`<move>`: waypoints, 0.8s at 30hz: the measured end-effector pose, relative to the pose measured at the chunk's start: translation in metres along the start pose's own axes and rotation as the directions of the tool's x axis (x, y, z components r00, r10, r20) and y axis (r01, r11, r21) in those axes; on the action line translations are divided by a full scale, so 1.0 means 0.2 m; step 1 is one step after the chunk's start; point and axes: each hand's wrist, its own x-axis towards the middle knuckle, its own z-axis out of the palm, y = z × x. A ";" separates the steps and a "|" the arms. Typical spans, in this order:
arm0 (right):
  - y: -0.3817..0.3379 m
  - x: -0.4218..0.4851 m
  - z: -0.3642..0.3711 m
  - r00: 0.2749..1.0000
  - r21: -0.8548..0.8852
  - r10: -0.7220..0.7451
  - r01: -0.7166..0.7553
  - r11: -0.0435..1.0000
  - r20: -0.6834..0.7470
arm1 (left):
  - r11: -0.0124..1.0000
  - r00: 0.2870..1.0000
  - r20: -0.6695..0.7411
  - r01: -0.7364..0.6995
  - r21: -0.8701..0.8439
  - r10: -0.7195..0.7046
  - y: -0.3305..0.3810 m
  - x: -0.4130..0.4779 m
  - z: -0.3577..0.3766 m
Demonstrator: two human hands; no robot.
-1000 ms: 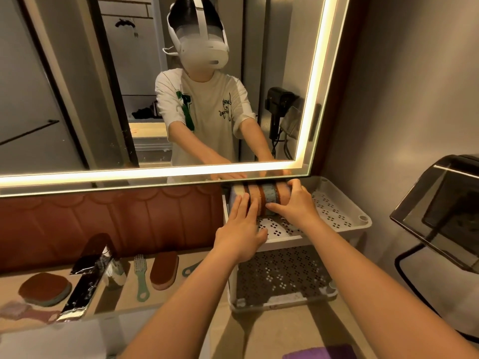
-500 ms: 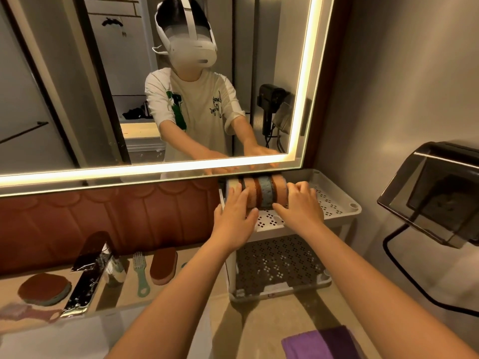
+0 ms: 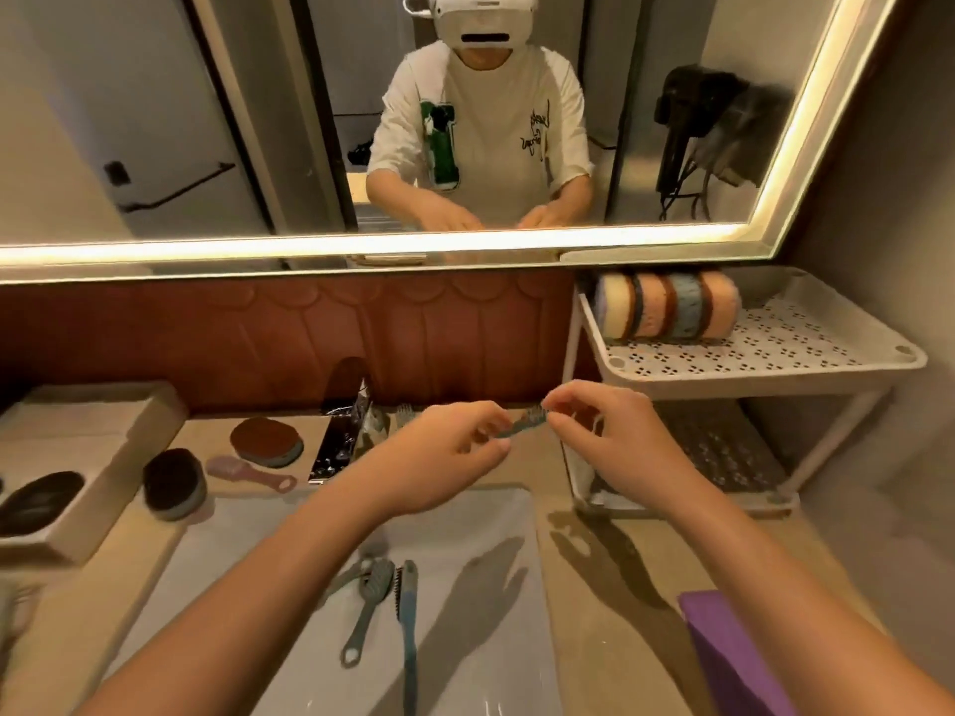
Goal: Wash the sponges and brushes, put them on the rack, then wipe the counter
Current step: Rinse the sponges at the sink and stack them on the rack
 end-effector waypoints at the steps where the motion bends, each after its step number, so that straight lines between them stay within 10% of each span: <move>1: -0.02 0.00 0.07 0.999 0.031 0.005 -0.006 0.999 0.040 | 0.999 0.999 0.020 0.032 0.004 -0.032 -0.06 -0.06 -0.01; 13: -0.10 0.07 0.87 0.855 -0.106 0.111 -0.066 0.992 0.507 | 0.899 0.921 0.222 0.370 -0.235 -0.321 -0.81 -0.54 0.06; 24: 0.05 0.43 1.24 0.863 -0.332 0.335 -0.212 0.919 0.377 | 0.712 0.806 0.056 0.551 -0.436 -0.589 -1.52 -0.51 0.06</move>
